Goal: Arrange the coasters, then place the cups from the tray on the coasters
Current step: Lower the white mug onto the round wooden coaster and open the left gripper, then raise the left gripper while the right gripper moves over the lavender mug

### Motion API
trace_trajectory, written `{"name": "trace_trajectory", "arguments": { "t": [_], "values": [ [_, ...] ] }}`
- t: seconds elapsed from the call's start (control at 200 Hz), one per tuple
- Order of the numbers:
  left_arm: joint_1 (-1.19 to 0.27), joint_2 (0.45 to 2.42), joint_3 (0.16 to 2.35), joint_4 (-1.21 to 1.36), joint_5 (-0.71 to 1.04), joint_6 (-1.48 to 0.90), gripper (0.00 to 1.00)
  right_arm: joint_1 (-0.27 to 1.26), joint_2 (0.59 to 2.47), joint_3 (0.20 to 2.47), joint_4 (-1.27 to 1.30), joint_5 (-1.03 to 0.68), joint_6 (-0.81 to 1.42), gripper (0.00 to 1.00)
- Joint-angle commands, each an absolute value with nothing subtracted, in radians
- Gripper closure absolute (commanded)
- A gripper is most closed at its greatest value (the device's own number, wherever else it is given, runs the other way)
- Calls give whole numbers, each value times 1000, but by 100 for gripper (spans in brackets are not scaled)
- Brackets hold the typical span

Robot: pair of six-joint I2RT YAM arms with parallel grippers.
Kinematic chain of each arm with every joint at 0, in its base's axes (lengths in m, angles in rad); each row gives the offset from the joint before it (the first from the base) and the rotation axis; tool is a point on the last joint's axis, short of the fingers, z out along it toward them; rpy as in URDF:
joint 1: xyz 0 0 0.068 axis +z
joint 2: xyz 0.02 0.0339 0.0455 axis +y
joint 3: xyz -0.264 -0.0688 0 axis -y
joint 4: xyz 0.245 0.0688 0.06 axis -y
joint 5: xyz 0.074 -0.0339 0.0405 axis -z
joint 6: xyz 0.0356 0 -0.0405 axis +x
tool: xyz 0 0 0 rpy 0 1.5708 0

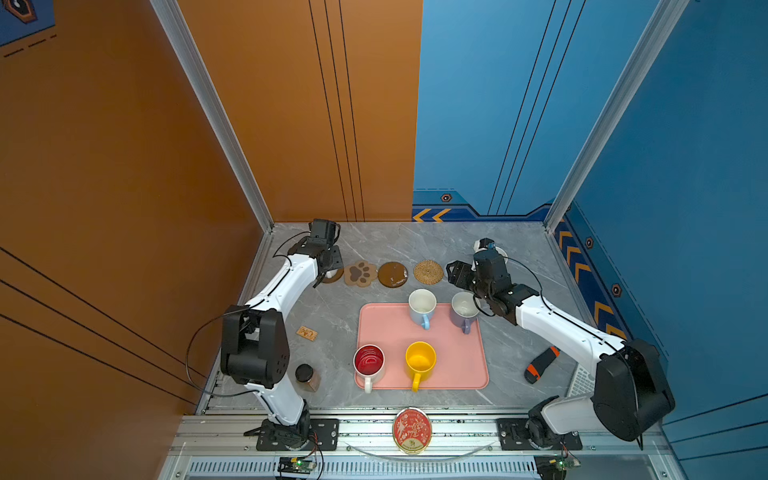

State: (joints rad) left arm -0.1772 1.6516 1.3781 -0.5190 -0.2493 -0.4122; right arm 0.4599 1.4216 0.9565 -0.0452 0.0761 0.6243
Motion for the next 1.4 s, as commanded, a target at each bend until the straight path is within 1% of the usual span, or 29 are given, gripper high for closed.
{"name": "trace_trajectory", "arguments": {
  "t": [0.0,0.115,0.175,0.28,0.391,0.511,0.631,0.716,0.901,1.086,1.397],
  "values": [
    [-233,1565,1349,-537,-306,-429,44,480,1387,998,-94,108,588,27],
    [-310,1485,1325,-529,-335,-471,44,498,1382,1028,-138,140,565,27],
    [-356,1443,1291,-481,-313,-473,44,505,1376,1052,-178,161,546,27],
    [-435,1384,1230,-402,-295,-455,44,519,1347,1091,-274,204,495,27],
    [-487,1338,1151,-335,-290,-451,44,524,1302,1126,-404,232,446,27],
    [-518,1302,1055,-235,-267,-452,44,536,1243,1140,-555,266,407,27],
    [-540,1297,973,-108,-234,-434,44,554,1185,1118,-676,302,419,28],
    [-547,1313,981,-94,-228,-436,44,570,1148,1086,-730,328,455,28],
    [-555,1347,988,-73,-196,-422,45,591,1115,1015,-816,321,517,28],
    [-555,1352,983,-71,-198,-417,45,610,1127,937,-810,274,570,28],
    [-555,1338,967,-60,-205,-414,45,623,1225,868,-670,186,601,31]
  ]
}}
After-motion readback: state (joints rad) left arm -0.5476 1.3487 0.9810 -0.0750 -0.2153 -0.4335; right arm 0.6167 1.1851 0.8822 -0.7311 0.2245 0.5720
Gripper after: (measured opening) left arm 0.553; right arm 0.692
